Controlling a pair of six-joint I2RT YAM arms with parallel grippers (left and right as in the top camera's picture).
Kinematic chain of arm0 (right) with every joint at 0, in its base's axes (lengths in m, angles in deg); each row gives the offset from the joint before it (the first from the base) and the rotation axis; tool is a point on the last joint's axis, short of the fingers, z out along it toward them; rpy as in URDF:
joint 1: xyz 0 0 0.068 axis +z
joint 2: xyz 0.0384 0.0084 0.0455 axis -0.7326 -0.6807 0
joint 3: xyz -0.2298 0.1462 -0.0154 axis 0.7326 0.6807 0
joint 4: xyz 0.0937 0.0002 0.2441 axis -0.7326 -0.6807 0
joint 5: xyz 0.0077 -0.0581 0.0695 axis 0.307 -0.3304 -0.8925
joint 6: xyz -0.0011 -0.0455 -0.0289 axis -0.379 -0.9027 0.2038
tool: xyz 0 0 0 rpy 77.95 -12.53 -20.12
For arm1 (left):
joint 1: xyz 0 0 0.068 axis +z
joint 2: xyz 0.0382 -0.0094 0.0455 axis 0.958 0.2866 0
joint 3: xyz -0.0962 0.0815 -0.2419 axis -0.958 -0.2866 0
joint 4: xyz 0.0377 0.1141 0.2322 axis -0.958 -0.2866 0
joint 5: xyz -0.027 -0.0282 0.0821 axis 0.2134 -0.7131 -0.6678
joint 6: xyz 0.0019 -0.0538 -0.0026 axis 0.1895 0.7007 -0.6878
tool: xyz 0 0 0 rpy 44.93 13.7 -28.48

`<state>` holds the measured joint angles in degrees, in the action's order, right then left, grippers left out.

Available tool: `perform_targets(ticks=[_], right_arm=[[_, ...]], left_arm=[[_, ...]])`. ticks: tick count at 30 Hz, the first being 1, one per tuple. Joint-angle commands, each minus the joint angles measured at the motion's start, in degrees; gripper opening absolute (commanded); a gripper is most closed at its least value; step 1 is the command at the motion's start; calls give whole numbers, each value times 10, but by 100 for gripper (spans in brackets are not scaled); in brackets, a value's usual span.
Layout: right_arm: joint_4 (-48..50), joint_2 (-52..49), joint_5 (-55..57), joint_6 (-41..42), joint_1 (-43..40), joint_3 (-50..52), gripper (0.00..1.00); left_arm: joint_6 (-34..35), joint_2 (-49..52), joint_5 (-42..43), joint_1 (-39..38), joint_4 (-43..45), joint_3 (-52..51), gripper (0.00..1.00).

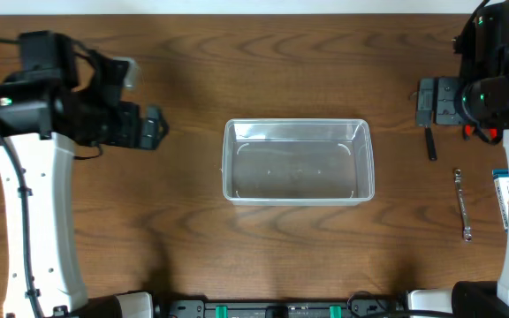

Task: Pack container

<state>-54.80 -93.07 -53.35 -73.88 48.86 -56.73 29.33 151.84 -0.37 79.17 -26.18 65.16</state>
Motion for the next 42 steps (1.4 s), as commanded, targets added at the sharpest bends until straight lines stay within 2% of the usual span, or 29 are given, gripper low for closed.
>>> perform_targets(ticks=[1, 12, 16, 21, 22, 23, 24, 25, 26, 30, 37, 42], right_arm=[[0, -2, 11, -4, -3, 5, 99], [-4, -3, -12, -9, -3, 5, 99], [-28, -4, -77, -50, -2, 5, 99], [-65, -4, -150, -50, -2, 5, 99], [-72, -6, -162, -50, -2, 5, 96], [-77, -7, -172, -50, -2, 6, 83], [-77, -7, -182, -49, -1, 11, 70], [-77, -6, -199, -49, 1, 17, 45], [-77, -6, -214, -49, 3, 22, 33], [-77, -6, -253, -39, 25, 64, 3], [-77, -6, -252, 7, 108, 194, 1], [-77, -5, -246, 50, 188, 242, 1]], left_arm=[[7, -21, -52, -30, 6, 3, 98], [11, -36, -55, -39, 11, 3, 98], [10, -36, -55, -39, -10, 3, 98], [11, -36, -55, -39, -16, 3, 98], [11, -36, -55, -39, -16, 3, 98], [11, -36, -55, -39, -15, 3, 98], [11, -36, -55, -39, -13, 3, 98], [10, -35, -55, -39, -11, 3, 98], [10, -35, -55, -39, -8, 3, 98], [10, -35, -67, -39, 3, 3, 98], [11, -35, -85, -39, 5, 3, 98], [11, -35, -85, -39, 7, 3, 98]])
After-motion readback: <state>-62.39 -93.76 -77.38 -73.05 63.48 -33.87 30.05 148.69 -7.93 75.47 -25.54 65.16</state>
